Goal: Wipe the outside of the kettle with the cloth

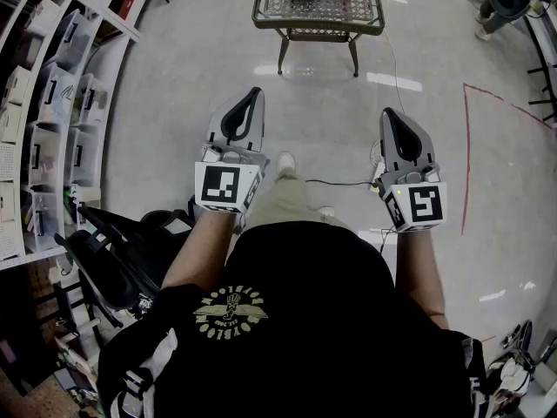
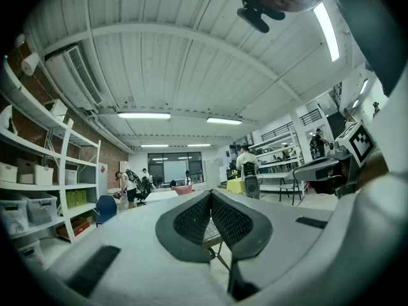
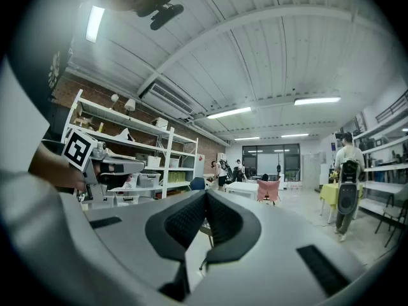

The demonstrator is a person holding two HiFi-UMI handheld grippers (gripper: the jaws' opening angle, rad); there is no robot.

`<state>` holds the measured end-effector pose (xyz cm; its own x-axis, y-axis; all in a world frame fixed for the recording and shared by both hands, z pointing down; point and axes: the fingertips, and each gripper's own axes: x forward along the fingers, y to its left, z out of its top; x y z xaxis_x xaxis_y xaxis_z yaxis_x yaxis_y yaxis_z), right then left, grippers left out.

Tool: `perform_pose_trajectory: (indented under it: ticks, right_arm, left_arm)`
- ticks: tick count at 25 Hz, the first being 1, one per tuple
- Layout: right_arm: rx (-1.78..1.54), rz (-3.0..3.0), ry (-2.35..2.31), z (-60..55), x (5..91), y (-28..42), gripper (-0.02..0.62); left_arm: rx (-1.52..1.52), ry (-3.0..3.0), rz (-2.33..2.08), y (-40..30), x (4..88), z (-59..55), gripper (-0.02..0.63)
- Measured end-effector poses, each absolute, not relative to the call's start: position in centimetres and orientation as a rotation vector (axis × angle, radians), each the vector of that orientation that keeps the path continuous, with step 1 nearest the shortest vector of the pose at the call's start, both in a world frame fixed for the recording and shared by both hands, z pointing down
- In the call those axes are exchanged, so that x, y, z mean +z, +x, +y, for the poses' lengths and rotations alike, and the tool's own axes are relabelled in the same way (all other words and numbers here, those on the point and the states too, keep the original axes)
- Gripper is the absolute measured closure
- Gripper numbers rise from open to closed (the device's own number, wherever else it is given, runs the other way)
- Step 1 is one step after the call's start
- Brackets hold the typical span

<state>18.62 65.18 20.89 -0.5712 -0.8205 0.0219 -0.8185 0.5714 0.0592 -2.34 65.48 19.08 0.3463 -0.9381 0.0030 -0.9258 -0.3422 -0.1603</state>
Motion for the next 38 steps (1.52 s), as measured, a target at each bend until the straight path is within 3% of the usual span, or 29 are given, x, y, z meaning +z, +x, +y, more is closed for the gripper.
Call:
perform_pose_trajectory:
  ticks: [9,33,38]
  right_arm:
    - [-0.079,-2.772,1.452,61.0,21.1,16.8,0.589]
    - [0.042,-2.700,1.405,35.8,27.5,11.5,0.589]
    - [0.050,-2.656,1.455,32.2,27.9,10.1,0.589]
  left_arm:
    - [-0.142,-2.486,1.711,-4.0,20.6,61.3,0.600]
    - [-0.262,-2.551,1.782,-11.1,28.2,35.9,0.600]
    - [-0.165,-2.565,1.750,-12.7,27.6,32.0,0.600]
